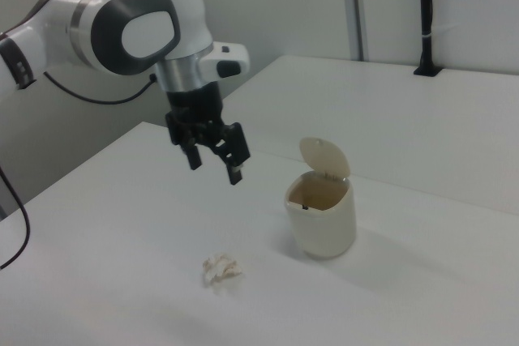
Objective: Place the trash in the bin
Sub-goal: 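Move the gripper down toward the crumpled white paper ball, then lower the open gripper onto the paper ball and close it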
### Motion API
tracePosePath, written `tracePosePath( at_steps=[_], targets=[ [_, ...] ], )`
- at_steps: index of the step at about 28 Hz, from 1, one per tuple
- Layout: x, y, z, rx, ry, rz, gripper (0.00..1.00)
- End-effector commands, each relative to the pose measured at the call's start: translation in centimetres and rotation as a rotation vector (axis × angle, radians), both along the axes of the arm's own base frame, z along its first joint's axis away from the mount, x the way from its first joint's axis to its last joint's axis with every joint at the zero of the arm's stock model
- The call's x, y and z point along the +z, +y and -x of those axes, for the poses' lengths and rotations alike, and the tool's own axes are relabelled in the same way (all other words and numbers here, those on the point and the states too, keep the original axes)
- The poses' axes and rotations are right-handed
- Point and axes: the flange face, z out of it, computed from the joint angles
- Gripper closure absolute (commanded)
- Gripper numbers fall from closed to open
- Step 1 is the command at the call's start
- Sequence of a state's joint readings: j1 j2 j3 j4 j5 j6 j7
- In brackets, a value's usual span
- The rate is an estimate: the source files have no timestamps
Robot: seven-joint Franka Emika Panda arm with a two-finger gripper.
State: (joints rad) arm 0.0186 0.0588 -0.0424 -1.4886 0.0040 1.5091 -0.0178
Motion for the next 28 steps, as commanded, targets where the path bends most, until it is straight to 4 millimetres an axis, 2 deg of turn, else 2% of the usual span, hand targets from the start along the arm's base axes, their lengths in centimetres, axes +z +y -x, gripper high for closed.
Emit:
tracePosePath(
  at_steps=[1, 8, 9, 13, 14, 15, 19, 28],
  targets=[
    [-3.1, 4.8, -0.3, 0.054, 0.01, -0.011, 0.0],
    [-9.8, 11.0, -2.4, -0.023, 0.007, 0.007, 0.0],
    [-11.9, 12.1, -3.2, -0.043, -0.001, 0.028, 0.0],
    [-16.3, 14.8, -4.3, -0.07, -0.012, 0.071, 0.0],
    [-18.4, 15.7, -4.7, -0.077, -0.015, 0.104, 0.0],
    [-19.3, 16.2, -4.8, -0.075, -0.017, 0.118, 0.0],
    [-22.4, 17.2, -5.0, -0.073, 0.007, 0.155, 0.0],
    [-24.9, 16.9, -4.1, -0.062, 0.038, 0.176, 0.0]
  ],
)
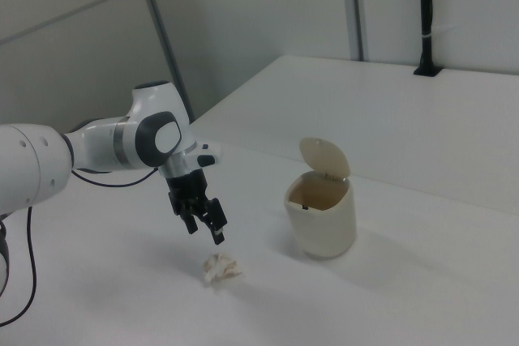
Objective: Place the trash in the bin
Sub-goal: 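Lower the open gripper onto the paper ball and close it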
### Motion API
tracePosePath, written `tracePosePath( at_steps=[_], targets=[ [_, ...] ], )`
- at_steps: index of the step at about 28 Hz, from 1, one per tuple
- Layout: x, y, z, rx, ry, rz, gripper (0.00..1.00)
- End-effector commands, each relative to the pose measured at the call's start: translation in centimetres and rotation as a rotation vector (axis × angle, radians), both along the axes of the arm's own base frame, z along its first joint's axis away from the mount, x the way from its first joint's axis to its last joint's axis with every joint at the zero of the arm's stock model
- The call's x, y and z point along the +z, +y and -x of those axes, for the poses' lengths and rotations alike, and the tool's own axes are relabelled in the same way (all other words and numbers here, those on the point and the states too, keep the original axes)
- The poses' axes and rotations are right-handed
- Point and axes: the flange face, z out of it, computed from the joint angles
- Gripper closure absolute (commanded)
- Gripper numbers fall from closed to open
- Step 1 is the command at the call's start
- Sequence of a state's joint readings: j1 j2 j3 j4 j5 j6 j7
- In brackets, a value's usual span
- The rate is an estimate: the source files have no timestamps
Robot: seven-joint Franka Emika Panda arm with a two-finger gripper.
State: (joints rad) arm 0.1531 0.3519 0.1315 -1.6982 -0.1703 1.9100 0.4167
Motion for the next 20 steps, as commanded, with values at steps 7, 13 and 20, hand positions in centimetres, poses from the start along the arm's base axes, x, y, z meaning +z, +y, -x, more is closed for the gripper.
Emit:
tracePosePath(
  at_steps=[7, 13, 20],
  targets=[
    [-3.6, -0.6, 2.0, 0.023, 0.008, 0.047, 0.0],
    [-4.9, -0.8, 2.2, 0.023, 0.01, 0.048, 0.0],
    [-7.6, -1.0, 1.7, 0.022, 0.018, 0.06, 0.0]
  ],
)
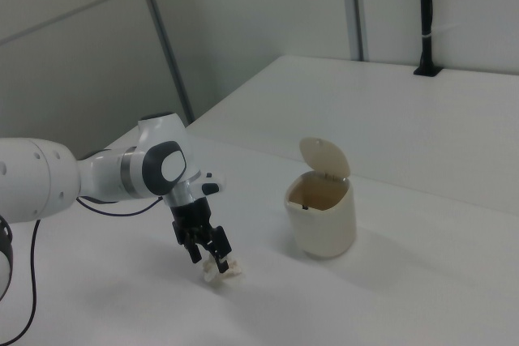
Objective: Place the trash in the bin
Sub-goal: 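Lower the open gripper onto the paper ball and close it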
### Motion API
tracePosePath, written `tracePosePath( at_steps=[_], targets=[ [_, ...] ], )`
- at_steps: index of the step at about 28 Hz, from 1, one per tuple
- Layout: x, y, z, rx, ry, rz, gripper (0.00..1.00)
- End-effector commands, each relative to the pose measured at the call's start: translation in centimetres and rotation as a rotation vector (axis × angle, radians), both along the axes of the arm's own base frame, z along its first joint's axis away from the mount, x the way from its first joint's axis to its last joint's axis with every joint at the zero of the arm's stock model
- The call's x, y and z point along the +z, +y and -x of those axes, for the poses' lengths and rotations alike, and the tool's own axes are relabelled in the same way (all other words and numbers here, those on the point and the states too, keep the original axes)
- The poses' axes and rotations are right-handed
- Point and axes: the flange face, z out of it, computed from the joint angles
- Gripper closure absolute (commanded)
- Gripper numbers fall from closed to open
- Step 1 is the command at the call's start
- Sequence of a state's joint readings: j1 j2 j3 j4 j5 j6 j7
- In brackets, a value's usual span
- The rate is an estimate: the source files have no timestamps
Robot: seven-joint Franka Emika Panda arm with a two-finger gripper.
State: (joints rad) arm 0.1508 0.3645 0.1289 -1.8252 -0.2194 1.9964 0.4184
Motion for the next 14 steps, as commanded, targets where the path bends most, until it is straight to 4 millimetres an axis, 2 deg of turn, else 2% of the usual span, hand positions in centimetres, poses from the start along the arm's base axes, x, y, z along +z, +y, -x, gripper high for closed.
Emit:
tracePosePath(
  at_steps=[1, 4, 7, 9, 10, 12, 14],
  targets=[
    [-2.1, -0.5, -0.4, -0.013, -0.025, 0.02, 0.0],
    [-2.7, -0.6, -0.6, -0.011, -0.025, 0.032, 0.0],
    [-3.4, -0.6, -0.7, -0.007, -0.021, 0.04, 0.15],
    [-3.5, -0.6, -0.7, 0.001, -0.023, 0.046, 0.32],
    [-3.4, -0.6, -0.7, 0.003, -0.026, 0.047, 0.53],
    [-2.8, -0.4, -1.1, 0.002, -0.039, 0.045, 0.7],
    [-2.0, -0.3, -1.6, -0.007, -0.055, 0.039, 0.82]
  ],
)
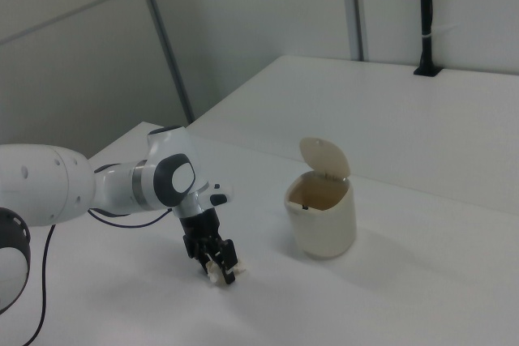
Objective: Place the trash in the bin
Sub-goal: 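Lower the open gripper onto the paper ball and close it, then lift the paper ball and carry it over the open cream bin, then open the gripper to drop the paper ball into the bin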
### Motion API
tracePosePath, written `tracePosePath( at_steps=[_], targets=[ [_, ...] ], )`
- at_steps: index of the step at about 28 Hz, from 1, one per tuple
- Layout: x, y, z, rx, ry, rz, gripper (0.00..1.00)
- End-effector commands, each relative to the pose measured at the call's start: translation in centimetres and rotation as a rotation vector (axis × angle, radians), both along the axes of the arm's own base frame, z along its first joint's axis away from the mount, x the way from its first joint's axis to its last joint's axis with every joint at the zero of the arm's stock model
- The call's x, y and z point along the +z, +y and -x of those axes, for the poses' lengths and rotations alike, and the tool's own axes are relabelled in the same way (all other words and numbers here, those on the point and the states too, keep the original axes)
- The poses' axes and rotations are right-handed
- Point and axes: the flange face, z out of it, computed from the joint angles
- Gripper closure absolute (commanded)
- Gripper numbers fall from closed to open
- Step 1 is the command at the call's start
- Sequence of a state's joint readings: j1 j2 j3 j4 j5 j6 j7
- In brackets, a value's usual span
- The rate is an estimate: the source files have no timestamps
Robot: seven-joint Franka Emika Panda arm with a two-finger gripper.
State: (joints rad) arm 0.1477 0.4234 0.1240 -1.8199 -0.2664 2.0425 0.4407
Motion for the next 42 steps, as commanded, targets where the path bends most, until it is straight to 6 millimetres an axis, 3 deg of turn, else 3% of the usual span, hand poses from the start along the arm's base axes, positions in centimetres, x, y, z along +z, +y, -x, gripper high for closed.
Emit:
tracePosePath(
  at_steps=[1, 10, 16, 17, 22, 27, 34, 37, 38, 40, 42],
  targets=[
    [1.9, 0.1, -1.3, -0.023, -0.067, 0.001, 0.89],
    [6.6, -0.2, -3.5, -0.057, -0.155, -0.022, 0.98],
    [12.0, -1.6, -5.1, -0.103, -0.244, -0.068, 0.98],
    [13.6, -2.2, -5.6, -0.12, -0.272, -0.085, 0.98],
    [17.6, -6.0, -7.0, -0.189, -0.344, -0.109, 0.97],
    [19.3, -9.1, -7.8, -0.239, -0.381, -0.118, 0.96],
    [18.9, -14.6, -8.3, -0.339, -0.381, -0.139, 0.9],
    [18.2, -15.3, -8.5, -0.346, -0.375, -0.136, 0.73],
    [17.8, -15.5, -8.6, -0.349, -0.371, -0.134, 0.47],
    [17.9, -15.4, -8.7, -0.351, -0.374, -0.135, 0.06],
    [17.7, -15.4, -8.9, -0.366, -0.375, -0.137, 0.0]
  ],
)
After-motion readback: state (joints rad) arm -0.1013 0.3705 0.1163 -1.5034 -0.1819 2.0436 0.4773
